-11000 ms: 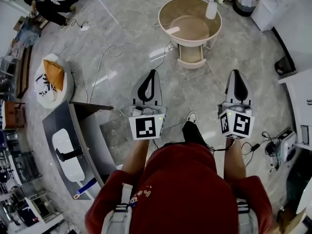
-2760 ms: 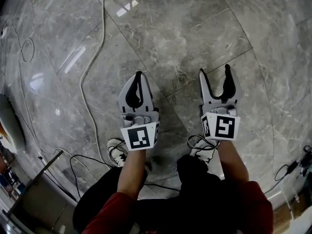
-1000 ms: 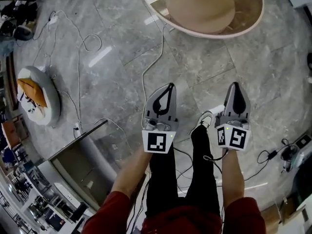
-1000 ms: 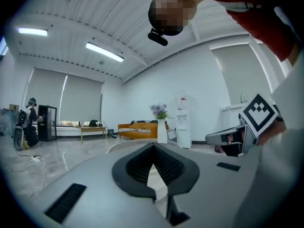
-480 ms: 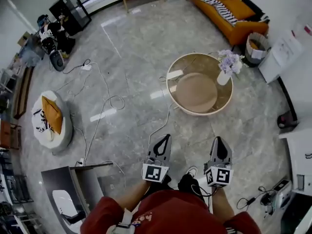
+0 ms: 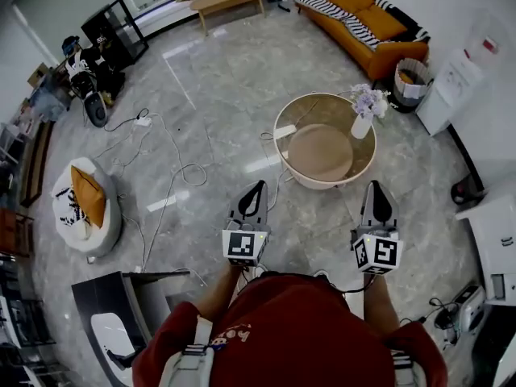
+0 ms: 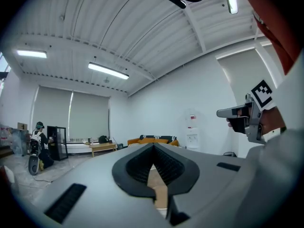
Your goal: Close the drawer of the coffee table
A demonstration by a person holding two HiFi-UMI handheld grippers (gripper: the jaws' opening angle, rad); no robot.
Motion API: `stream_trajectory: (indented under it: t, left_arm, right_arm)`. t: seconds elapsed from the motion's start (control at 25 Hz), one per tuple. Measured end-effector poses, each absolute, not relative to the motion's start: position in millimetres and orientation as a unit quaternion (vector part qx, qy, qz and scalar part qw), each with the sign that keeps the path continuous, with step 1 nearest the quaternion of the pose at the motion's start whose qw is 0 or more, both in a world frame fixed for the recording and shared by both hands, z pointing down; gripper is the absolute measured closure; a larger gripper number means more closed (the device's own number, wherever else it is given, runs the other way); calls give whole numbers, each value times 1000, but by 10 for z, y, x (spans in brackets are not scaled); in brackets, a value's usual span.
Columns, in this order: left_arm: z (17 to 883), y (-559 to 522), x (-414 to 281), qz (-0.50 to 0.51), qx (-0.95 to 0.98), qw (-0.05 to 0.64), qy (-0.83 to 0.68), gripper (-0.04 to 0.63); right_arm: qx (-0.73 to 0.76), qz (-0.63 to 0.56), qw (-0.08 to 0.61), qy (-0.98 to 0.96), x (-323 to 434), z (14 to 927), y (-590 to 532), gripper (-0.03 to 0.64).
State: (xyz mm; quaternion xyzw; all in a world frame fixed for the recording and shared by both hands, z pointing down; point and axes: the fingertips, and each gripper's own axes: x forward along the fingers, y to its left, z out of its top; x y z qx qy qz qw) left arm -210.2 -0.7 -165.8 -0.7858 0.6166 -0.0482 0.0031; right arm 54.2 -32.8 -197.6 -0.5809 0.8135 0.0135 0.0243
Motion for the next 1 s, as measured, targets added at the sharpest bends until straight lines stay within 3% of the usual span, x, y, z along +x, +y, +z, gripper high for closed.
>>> stream_trajectory:
  t: [1.0]
  left_arm:
    - [-2069, 102, -2230, -41, -779, 32, 624, 583]
  right_arm:
    - [-592, 16, 6, 806, 522, -2045, -243, 595]
